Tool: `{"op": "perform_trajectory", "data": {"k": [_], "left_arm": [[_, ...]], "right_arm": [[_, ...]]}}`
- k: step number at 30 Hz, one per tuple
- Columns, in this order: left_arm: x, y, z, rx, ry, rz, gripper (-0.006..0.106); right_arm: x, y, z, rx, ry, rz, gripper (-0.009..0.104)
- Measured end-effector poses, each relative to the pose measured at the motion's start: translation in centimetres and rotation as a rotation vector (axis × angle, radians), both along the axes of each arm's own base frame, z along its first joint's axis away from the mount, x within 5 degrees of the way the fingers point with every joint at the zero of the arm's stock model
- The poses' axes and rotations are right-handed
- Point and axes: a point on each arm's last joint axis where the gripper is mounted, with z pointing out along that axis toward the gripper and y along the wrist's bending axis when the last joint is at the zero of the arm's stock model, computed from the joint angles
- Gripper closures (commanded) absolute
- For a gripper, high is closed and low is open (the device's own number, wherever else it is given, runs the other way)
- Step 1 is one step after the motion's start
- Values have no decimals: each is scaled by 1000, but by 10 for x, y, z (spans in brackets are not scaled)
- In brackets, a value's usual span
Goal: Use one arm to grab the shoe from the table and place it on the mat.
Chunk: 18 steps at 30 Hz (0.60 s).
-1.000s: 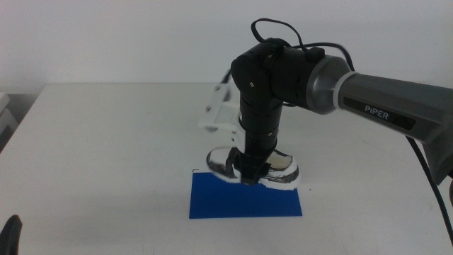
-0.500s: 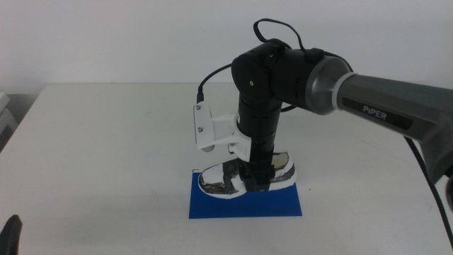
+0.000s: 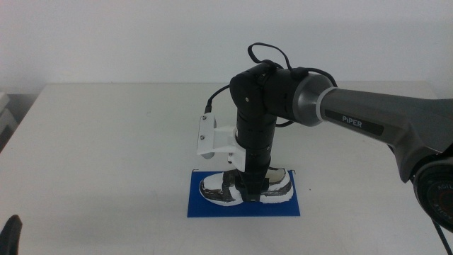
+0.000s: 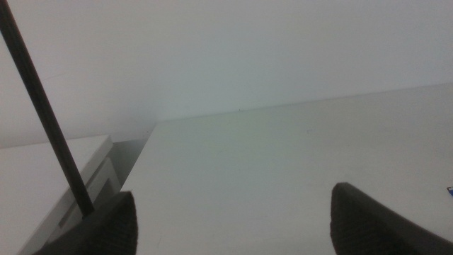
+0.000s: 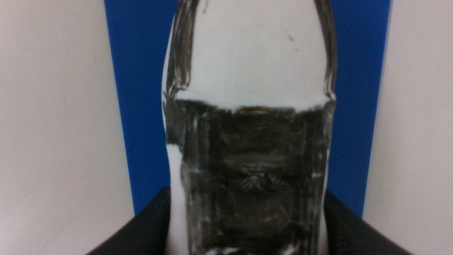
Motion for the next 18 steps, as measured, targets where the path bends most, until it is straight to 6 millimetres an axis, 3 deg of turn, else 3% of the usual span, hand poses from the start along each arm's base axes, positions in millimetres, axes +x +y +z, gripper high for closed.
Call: {"op": "perform_trajectory", "data": {"k": [5, 6, 9, 14, 18], "left_arm": [[0, 0, 0, 0, 0, 0, 7], [0, 0, 0, 0, 0, 0, 7], [0, 0, 0, 0, 0, 0, 7], [0, 0, 0, 0, 0, 0, 7], [0, 0, 0, 0, 0, 0, 7]], "right_arm": [[0, 0, 0, 4, 0, -13, 94], [1, 0, 0, 6, -1, -15, 42], [1, 0, -2, 3, -5, -14, 25], [1, -1, 7, 14, -23, -14, 15], [-3, -6, 45, 72, -93, -31, 16]]}}
